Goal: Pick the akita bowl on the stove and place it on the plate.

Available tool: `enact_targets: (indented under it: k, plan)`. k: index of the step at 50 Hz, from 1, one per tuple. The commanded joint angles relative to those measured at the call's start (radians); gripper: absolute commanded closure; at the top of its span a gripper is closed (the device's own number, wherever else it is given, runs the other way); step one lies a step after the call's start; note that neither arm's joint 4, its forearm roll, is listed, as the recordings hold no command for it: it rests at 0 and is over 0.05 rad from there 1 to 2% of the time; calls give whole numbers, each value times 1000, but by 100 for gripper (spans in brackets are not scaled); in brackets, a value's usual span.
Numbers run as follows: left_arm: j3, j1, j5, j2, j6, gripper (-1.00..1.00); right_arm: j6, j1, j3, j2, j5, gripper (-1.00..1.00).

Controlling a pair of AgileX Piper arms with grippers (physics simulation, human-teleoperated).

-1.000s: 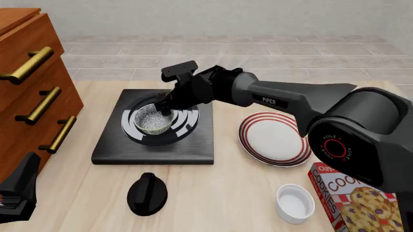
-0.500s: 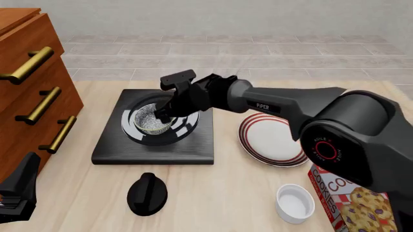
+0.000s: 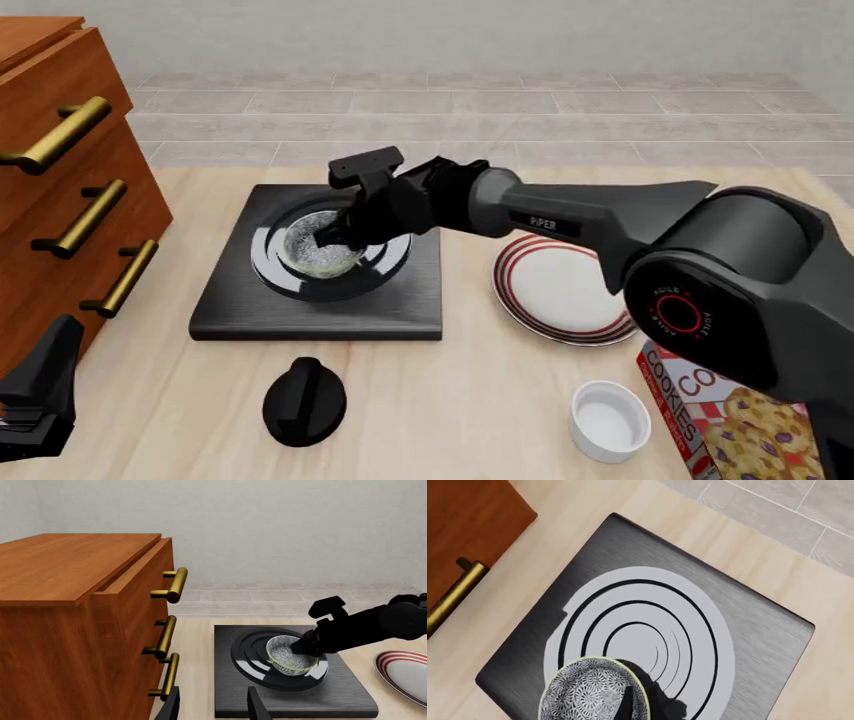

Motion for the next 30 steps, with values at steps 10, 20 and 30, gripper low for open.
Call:
enact_targets:
  k: [10,20,30]
  plan:
    - [0,0,0,0,0,-100,13,-1,67,-57,-13,100]
    - [0,0,0,0,0,-100,-8,-26,108,-116,-19,100]
    - [0,0,0,0,0,-100,-32,-65,142,-177,-25,100]
